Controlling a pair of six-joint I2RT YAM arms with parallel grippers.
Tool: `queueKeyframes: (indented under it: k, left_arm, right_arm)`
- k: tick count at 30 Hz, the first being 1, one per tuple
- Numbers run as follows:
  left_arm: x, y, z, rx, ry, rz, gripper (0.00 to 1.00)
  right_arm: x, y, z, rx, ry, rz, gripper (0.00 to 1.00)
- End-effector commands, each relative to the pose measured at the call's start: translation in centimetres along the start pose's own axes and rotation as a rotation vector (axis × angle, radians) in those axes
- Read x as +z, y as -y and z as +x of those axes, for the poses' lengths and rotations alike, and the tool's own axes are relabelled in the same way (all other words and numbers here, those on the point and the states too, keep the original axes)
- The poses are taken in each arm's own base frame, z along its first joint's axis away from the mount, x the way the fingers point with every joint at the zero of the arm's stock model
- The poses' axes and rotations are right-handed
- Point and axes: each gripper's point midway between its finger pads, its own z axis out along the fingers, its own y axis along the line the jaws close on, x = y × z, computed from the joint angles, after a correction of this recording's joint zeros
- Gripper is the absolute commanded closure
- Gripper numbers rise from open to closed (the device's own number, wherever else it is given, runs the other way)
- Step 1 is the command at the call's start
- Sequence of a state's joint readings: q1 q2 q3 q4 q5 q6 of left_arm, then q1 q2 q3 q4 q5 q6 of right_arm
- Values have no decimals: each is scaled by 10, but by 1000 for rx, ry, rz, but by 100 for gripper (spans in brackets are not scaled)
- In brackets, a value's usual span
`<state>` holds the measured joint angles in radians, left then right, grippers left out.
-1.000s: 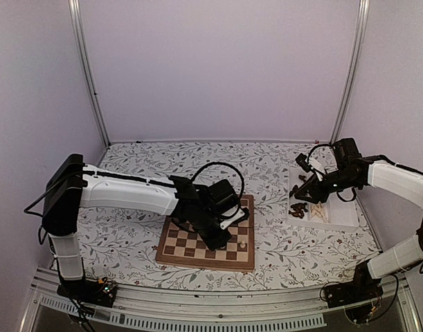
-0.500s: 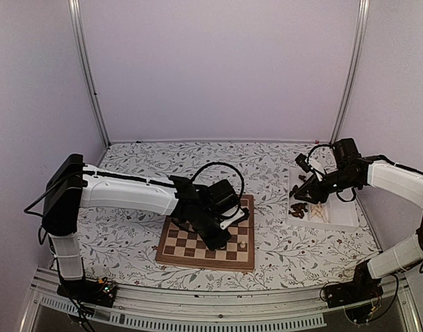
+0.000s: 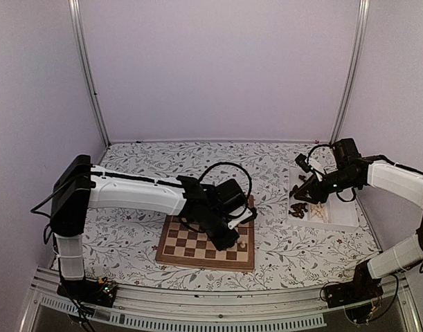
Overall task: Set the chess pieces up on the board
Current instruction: Move the chess piece to the chessboard.
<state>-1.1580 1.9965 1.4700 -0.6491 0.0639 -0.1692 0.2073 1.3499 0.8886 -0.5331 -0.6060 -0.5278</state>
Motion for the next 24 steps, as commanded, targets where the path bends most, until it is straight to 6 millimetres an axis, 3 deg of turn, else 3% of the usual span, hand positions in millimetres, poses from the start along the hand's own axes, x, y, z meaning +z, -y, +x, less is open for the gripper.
queueKeyframes:
  k: [1, 7, 15, 19, 24]
  left_arm:
    - [5, 16, -7, 38, 5, 28, 93]
    - [9, 13, -5, 39, -11, 15, 91]
    - [2, 13, -11, 44, 10, 1, 63]
    - [-29, 11, -26, 55, 54, -33, 55]
    - [-95, 4, -45, 103, 173, -92, 47]
  right_arm:
    - [2, -3, 4, 3, -7, -22, 60]
    - [2, -4, 5, 4, -9, -26, 60]
    - [0, -6, 0, 1, 2, -37, 60]
    - [-13, -2, -14, -18, 8, -4, 60]
    - [-47, 31, -22, 3, -21, 112, 61]
